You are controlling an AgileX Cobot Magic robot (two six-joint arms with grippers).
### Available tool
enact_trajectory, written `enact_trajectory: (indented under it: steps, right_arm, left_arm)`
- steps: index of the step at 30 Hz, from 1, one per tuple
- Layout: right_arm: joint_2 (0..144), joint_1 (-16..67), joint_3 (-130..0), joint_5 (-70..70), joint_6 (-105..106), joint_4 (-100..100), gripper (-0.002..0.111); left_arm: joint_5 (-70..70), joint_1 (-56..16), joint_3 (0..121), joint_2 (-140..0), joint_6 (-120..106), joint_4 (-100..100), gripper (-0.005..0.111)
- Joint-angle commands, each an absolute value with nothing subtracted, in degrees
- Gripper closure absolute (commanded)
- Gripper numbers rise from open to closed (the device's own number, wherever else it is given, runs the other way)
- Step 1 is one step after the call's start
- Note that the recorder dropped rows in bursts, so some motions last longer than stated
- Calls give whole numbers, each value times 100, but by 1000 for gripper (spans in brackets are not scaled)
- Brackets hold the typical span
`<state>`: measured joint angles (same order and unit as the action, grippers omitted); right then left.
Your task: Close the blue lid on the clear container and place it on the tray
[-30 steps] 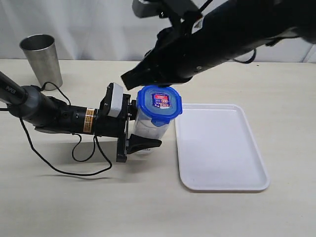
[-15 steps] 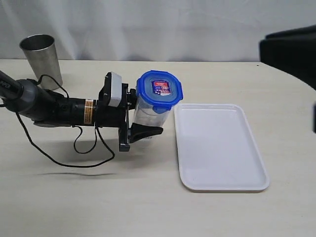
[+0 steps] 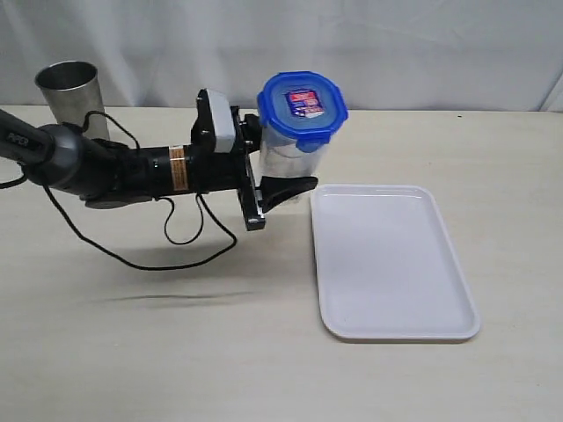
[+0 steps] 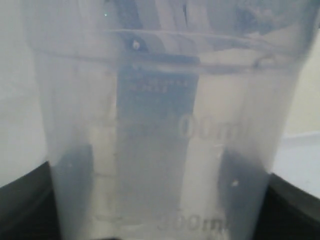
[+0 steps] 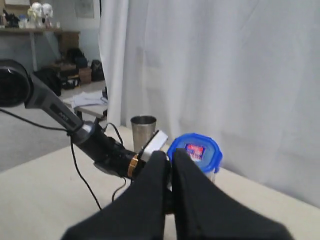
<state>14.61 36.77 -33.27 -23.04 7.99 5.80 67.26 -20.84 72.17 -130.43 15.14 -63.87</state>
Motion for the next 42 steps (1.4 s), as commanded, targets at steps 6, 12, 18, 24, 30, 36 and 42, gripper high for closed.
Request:
enact_trajectory:
  steps: [6,12,18,24,30,36,42]
  right_arm:
    - [989,3675,-3271,-2229,812,533,104]
    - [989,3675,-3012,-1863,769,560,104]
    - [989,3675,-2999,-1786,769,576,104]
    - [989,3675,-2999,-1785,795,552,104]
    - [989,3675,-2996,-1806,822,552,104]
    - [989,3675,-2996,-1806,822,552,104]
    - [989,3675,-2996,-1807,833,552,104]
  left_arm:
    - [3678,-2986,8016,-12952,73,-6223,107]
    - [2389,-3336,8211,-12952,-2058,-6172,107]
    - [1358,-3530,8304,-12952,-3284,-6183,107]
    - [691,-3753,8349,-12952,-4456,-6183,107]
    - [-141,-4074,8863,-12952,-4764,-6226,107]
    - [-1327,-4516,8947,-12952,-4974,-7345,107]
    - [-2021,-4669,8947,-12952,-4950,-7747,107]
